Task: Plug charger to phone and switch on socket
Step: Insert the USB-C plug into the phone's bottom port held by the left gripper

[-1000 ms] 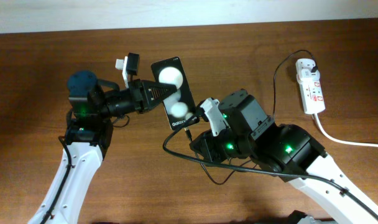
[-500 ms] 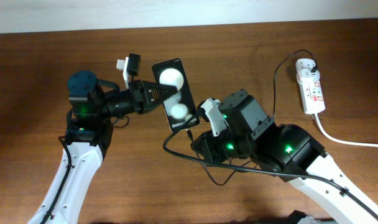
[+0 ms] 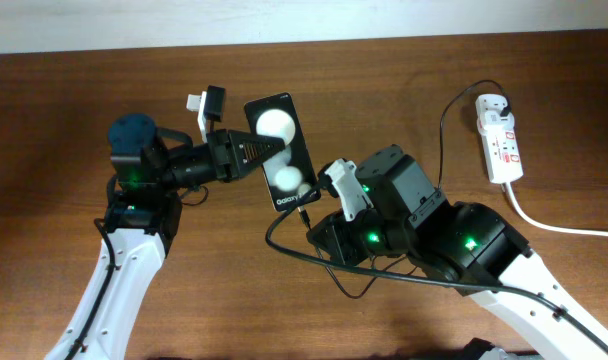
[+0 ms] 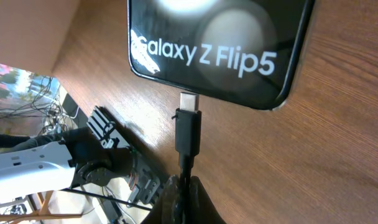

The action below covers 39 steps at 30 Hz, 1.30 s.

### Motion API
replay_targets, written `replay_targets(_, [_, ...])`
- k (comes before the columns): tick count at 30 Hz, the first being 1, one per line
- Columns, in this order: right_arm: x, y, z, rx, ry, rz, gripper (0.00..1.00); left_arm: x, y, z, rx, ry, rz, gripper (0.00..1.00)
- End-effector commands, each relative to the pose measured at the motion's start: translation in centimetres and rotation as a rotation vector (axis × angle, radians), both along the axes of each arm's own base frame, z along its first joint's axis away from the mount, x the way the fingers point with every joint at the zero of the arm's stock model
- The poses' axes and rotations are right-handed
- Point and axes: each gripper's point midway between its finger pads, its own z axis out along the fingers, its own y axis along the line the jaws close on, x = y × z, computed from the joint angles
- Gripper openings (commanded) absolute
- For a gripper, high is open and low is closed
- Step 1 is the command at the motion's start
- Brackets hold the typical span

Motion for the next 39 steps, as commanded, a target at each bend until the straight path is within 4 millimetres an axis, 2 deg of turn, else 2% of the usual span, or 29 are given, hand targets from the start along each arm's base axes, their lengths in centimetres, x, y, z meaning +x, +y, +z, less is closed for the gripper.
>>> replay_targets(1, [-0.4,0.1,0.6,0.024,-0.009,0.01,0.04,-0.1,0.1,1.0,0.002,-0.049,-0.001,0.0])
replay_targets(7, [-0.7,-0.1,0.3,0.015,0.02,-0.004,0.04,-0.1,0.1,0.6,-0.019,0.073,0.008,0.0])
replay_targets(24, [-0.3,0.2,0.6,0.03,0.005,-0.006,0.04,-0.1,0.1,0.6,-0.02,0.077,0.007,0.0])
replay_targets(33, [0.1,0.4,-0.1,0.013,0.015,-0.011,0.04,-0.2,0.0,0.7,-0.03,0.113,0.0,0.0])
replay_targets(39, [0.6,0.8,0.6,0.04,-0.015,-0.01,0.04,-0.8,-0.1,0.7,-0.031,0.109,-0.034,0.0])
